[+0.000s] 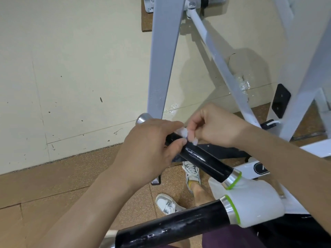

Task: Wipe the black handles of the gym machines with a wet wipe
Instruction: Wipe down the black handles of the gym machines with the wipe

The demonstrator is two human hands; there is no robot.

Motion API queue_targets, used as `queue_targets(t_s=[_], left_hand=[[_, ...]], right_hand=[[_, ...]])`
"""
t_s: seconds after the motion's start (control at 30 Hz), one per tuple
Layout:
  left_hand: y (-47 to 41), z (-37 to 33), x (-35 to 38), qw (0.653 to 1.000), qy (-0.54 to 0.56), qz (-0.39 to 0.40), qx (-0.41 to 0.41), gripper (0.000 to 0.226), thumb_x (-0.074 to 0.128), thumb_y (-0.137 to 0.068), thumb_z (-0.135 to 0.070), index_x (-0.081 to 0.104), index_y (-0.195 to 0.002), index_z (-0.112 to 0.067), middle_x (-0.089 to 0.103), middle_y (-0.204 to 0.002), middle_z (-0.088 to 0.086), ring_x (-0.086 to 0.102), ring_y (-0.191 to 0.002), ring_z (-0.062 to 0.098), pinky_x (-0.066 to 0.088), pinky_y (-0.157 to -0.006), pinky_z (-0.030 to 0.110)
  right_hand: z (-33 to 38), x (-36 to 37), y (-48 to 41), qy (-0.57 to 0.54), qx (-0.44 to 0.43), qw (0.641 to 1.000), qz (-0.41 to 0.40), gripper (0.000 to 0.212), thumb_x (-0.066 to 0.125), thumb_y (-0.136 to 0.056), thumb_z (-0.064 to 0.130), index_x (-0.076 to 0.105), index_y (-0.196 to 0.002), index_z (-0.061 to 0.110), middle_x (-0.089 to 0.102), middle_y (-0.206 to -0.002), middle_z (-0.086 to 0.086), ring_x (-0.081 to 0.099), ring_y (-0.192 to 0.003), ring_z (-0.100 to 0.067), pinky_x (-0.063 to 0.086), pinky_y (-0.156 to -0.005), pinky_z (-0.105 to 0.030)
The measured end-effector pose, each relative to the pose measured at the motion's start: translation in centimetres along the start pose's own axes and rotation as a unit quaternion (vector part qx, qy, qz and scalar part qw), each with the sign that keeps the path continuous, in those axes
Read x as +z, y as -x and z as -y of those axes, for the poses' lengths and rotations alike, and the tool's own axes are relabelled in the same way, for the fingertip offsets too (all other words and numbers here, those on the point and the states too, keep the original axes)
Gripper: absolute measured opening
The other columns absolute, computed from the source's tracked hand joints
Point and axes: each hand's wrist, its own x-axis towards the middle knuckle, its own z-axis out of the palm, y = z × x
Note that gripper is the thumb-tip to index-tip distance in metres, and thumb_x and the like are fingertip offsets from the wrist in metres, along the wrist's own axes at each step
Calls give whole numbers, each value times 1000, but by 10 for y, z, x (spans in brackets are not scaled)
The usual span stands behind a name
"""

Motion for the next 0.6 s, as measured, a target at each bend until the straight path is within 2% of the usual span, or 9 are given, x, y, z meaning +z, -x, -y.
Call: queue_targets(t_s=[0.1, 0.2, 0.27, 0.37, 0.43, 0.5, 0.53, 0.6], left_hand=[[-10, -4, 0, 999, 24, 4, -45, 21, 57, -88, -48, 67, -97, -31, 71, -80, -10, 64, -83, 11, 51, -71, 33], [-18, -1, 2, 997, 20, -16, -77, 7, 64, -85, -36, 64, -86, -29, 71, -80, -11, 66, -79, 10, 51, -71, 30], [-20, 0, 2, 997, 13, -6, -70, 6, 66, -83, -31, 61, -82, -30, 71, -79, -11, 65, -76, 10, 49, -66, 25], [-15, 3, 2, 997, 43, 3, -71, 3, 68, -83, -34, 67, -83, -32, 68, -76, -15, 61, -72, 2, 42, -61, 12], [-8, 6, 1, 997, 50, 12, -59, 10, 67, -84, -34, 69, -95, -34, 65, -81, -21, 60, -82, 4, 44, -72, 15], [-1, 8, 1, 998, 41, 25, -44, 27, 66, -86, -31, 65, -112, -35, 58, -91, -29, 56, -94, -1, 39, -80, 11], [2, 9, 0, 998, 36, 29, -33, 30, 66, -86, -30, 65, -116, -35, 58, -100, -30, 54, -100, -2, 36, -83, 8], [3, 11, 0, 999, 28, 38, -18, 27, 65, -87, -30, 67, -113, -36, 61, -119, -23, 52, -112, -1, 34, -90, 12]], right_hand=[[1, -3, -4, -43, -10, 999, -5, 20, 67, -76, 2, 70, -65, 19, 64, -59, 10, 56, -58, 2, 45, -65, -13], [-3, -9, 1, -215, 26, 974, 65, 3, 67, -83, 10, 67, -85, 10, 68, -75, -7, 65, -69, -12, 56, -80, -28], [-6, -7, -3, -192, 11, 980, 52, 12, 73, -80, 18, 71, -86, 8, 72, -77, -10, 66, -71, -12, 57, -81, -30], [-5, -2, -6, -148, -12, 989, -3, 5, 78, -75, 14, 76, -75, 10, 73, -69, -7, 65, -64, -8, 55, -69, -21], [-10, 0, 0, -119, -21, 992, -19, 4, 79, -74, 12, 76, -72, 13, 75, -73, -7, 66, -66, -9, 55, -71, -23], [-16, -3, 10, -90, -17, 995, -30, 7, 79, -75, 8, 75, -71, 13, 74, -76, -11, 64, -67, -12, 54, -74, -29], [-19, -6, 15, -79, -14, 996, -29, 9, 78, -74, 6, 74, -70, 13, 74, -76, -12, 63, -65, -12, 55, -73, -30], [-24, -10, 24, -61, -17, 998, -12, 14, 77, -74, 3, 72, -67, 14, 73, -70, -9, 62, -61, -11, 55, -70, -31]])
